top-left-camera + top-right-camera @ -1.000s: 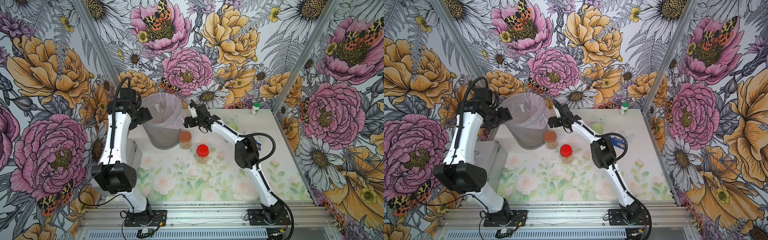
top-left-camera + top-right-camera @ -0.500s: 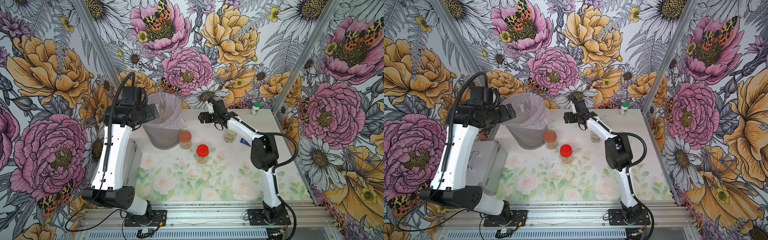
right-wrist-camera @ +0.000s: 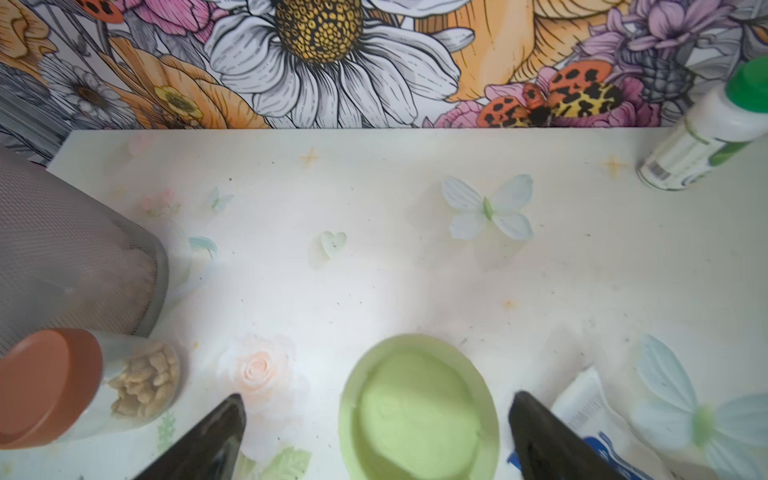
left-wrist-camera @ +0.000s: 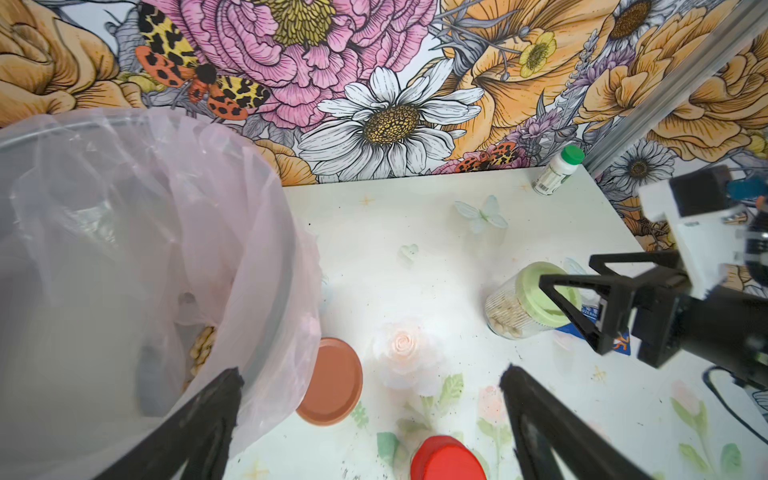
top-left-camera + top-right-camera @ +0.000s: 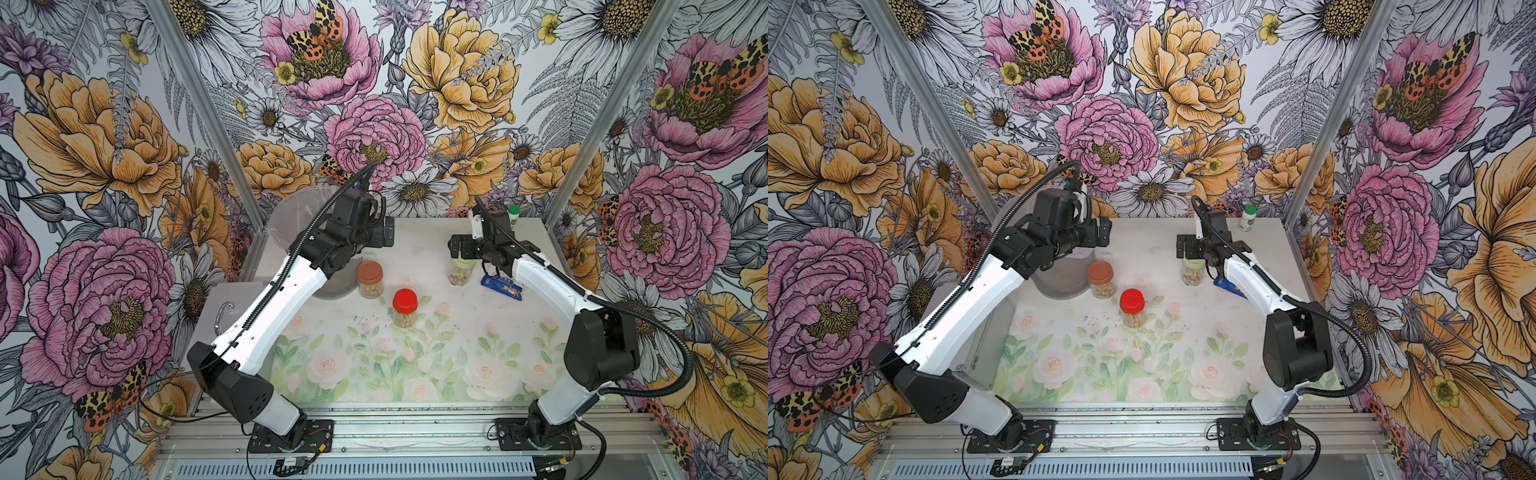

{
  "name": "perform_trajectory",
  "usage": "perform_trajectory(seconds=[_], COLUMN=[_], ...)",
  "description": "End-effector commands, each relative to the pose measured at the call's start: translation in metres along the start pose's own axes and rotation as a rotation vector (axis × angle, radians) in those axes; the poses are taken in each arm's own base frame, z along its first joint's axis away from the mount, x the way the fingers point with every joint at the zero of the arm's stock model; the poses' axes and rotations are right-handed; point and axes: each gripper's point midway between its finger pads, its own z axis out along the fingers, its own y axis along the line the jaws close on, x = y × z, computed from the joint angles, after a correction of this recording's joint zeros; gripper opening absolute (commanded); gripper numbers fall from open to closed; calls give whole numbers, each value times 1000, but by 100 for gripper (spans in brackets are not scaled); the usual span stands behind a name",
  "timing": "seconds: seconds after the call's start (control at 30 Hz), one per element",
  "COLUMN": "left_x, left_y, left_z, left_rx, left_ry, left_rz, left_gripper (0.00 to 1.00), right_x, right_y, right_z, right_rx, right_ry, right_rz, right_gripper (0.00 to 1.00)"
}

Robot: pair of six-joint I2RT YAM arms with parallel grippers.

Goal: Empty moldy peanuts from jars
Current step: Pick up the jar from the center of the board.

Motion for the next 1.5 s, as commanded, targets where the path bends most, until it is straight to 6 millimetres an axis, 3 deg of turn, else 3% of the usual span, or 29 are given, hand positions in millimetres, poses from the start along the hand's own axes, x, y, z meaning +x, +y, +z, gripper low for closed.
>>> perform_trajectory(seconds=[0.0, 0.17, 0.33, 0.77, 1.47], left_x=[-11, -5, 3, 27, 35], left_y=[-33, -51, -56, -54, -48], left_z=[23, 49, 71, 98, 103], left_rx=[111, 107, 109, 179, 186], left_ry=[-60, -54, -28, -40, -14], left_rz=[47, 104, 109, -24, -12], left_gripper=[99, 99, 99, 99, 99], right_x=[14, 30, 40, 47, 57], right_y=[-5, -12, -17, -15, -22], right_z=[-2, 3, 12, 30, 60], right_rx=[31, 59, 79, 72, 120], right_ry=[14, 44, 65, 47, 41], right_rz=[-28, -8, 0, 3, 0], right_gripper=[99, 99, 99, 99, 99])
